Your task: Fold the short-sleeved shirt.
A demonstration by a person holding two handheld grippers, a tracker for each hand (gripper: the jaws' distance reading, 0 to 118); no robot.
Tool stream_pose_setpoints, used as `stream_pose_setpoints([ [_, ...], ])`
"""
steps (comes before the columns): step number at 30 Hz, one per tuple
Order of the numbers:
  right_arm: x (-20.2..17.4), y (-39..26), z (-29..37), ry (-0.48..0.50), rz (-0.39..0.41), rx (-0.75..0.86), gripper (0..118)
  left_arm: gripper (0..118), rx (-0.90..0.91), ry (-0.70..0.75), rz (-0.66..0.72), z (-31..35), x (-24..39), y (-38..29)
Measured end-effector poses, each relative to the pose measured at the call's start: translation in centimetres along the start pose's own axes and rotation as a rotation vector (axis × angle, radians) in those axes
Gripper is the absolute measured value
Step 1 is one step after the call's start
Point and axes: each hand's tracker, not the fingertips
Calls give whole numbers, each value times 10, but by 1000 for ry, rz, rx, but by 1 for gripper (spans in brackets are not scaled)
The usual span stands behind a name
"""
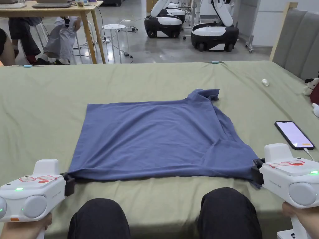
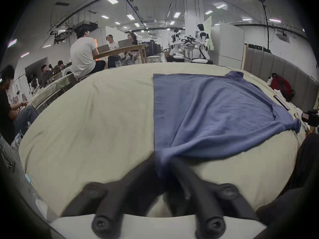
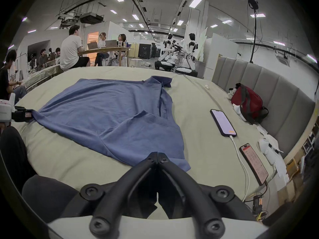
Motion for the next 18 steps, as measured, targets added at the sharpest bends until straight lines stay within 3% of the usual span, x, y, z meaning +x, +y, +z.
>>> stream_pose_setpoints([
  [7,6,1,-3,-1,-5,-5,1,1,15,-37,25,5,2,-1],
  [8,8,1,-4,0,-9,-2,14,1,18,-39,26,6,2,-1],
  [9,9,1,-4,4,-13,-2,39,1,20,-43,30,8,1,0],
  [11,14,-2,-6,6,-27,-15,105,1,30,-49,42,10,1,2],
  [12,17,-4,-9,11,-36,-32,115,1,33,-49,41,11,2,3],
  [18,18,-20,-24,3,-7,-113,101,1,42,-50,30,13,4,6],
])
